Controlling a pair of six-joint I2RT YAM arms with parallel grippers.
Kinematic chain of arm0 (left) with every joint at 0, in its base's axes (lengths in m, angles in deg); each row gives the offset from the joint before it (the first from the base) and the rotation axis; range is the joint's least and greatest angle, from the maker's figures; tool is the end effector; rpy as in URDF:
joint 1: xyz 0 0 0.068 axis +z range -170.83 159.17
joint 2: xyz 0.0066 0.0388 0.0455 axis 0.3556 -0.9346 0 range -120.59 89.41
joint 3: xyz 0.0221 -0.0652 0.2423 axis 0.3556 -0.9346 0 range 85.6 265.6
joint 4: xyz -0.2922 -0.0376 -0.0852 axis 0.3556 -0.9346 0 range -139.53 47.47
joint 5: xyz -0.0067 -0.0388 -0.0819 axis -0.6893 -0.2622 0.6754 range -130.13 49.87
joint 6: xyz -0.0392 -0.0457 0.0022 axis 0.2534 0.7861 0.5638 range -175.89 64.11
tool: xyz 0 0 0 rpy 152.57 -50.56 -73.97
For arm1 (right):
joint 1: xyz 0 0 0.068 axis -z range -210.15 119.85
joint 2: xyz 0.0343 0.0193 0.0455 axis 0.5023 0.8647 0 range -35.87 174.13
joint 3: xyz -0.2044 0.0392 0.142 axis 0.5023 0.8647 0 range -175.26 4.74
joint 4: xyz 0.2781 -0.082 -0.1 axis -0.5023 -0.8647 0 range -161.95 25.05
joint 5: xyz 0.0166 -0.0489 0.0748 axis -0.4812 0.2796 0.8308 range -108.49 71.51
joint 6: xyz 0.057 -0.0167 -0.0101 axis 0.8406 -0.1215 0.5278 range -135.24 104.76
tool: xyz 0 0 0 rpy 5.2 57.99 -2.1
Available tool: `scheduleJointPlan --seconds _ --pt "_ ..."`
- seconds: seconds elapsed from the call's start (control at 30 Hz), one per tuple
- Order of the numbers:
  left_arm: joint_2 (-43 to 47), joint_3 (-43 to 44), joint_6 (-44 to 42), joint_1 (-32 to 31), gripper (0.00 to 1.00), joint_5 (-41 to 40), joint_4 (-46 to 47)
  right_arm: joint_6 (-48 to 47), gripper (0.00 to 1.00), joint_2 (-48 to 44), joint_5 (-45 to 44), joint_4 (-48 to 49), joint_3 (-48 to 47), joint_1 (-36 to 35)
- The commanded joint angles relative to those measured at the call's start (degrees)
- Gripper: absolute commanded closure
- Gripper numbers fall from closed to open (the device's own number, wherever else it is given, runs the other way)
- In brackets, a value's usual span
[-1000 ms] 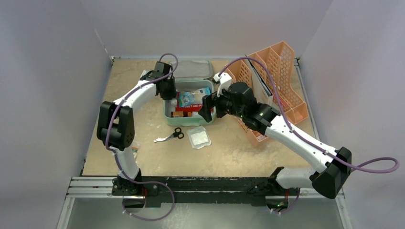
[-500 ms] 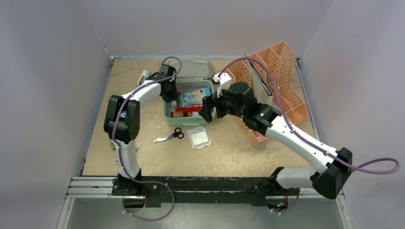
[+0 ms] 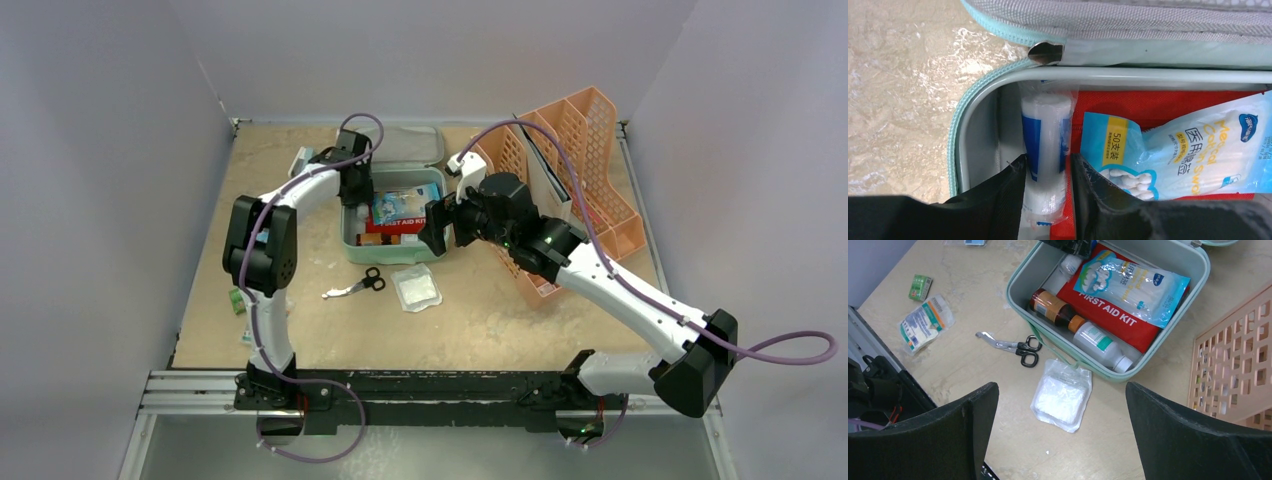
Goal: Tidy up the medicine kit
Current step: Place the medical item at the medicine box.
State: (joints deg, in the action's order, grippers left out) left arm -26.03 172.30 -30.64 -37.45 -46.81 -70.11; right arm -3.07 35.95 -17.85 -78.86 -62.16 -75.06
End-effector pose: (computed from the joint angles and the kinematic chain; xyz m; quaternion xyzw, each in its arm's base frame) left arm 0.4568 -0.1309 0.1457 -0.0887 0.9515 -0.0512 0.2900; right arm 0.2499 0.2499 0.3402 -0.2323 0.7793 0.2820 0.5091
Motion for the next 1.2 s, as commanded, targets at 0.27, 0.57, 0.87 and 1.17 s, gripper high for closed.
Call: scheduleJointPlan --seconds 0.27,0.57,0.87,1.17 --pt "3.9 3.0 -2.6 0.5 0.6 0.7 -3.5 1.5 0.01 -1.0 -3.4 -2.2 -4.0 -0.2" --pt "10.2 3.2 -3.6 0.6 0.56 -1.1 -6.0 1.7 0.01 -0.2 -1.4 -2.7 -5.0 -0.2" --pt "18.5 2.1 -2.4 0.8 0.46 -1.5 -11.6 1.6 0.01 1.0 -1.0 -3.5 -6.2 -0.3" --pt "30.3 -7.0 3.7 11.9 0.29 1.5 -17.4 2.3 0.01 2.6 -0.7 -2.3 -7.6 -0.3"
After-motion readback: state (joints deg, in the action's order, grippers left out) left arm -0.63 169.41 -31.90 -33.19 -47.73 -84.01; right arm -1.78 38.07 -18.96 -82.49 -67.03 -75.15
